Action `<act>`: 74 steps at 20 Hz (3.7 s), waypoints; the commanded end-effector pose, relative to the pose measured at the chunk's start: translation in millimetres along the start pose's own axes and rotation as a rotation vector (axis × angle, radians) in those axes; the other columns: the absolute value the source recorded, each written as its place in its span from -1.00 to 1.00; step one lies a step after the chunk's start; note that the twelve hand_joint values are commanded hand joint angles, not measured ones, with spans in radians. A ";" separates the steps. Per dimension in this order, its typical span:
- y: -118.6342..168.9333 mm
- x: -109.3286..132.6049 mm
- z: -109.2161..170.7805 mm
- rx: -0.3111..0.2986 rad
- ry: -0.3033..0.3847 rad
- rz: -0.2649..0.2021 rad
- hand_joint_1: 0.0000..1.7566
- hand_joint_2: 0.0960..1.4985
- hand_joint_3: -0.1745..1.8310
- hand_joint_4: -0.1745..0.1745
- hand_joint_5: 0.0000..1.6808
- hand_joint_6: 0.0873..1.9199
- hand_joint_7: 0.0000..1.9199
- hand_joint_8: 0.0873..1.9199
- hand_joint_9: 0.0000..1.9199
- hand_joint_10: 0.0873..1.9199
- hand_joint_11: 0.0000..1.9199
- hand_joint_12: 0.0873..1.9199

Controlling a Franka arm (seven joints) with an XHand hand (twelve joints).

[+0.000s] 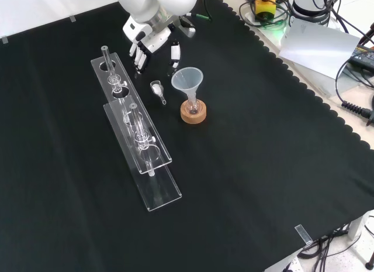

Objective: Pick up the weighing funnel.

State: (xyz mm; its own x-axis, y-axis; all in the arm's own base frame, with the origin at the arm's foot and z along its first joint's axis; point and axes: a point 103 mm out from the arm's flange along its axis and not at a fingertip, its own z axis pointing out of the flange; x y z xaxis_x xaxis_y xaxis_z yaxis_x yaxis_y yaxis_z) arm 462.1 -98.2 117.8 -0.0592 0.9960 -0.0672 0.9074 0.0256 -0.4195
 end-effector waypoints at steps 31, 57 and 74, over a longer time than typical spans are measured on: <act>22.8 3.6 36.7 -0.036 -0.003 -0.022 0.00 -0.28 -0.22 -0.23 -0.44 -0.40 -0.47 -0.26 -0.20 -0.45 -0.54 0.31; 32.0 14.0 43.6 -0.051 -0.041 -0.038 0.02 -0.27 -0.22 -0.15 -0.28 -0.24 -0.41 -0.26 -0.15 -0.45 -0.51 0.30; 33.6 12.0 45.5 -0.048 -0.043 -0.039 -0.06 -0.15 -0.24 -0.06 -0.09 -0.21 -0.37 -0.28 -0.11 -0.48 -0.47 0.28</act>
State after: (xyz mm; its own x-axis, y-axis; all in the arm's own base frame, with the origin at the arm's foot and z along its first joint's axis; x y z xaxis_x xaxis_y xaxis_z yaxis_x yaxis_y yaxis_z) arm 472.5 -89.1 61.9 -0.1128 0.9901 -0.0833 0.9227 0.0733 -0.3784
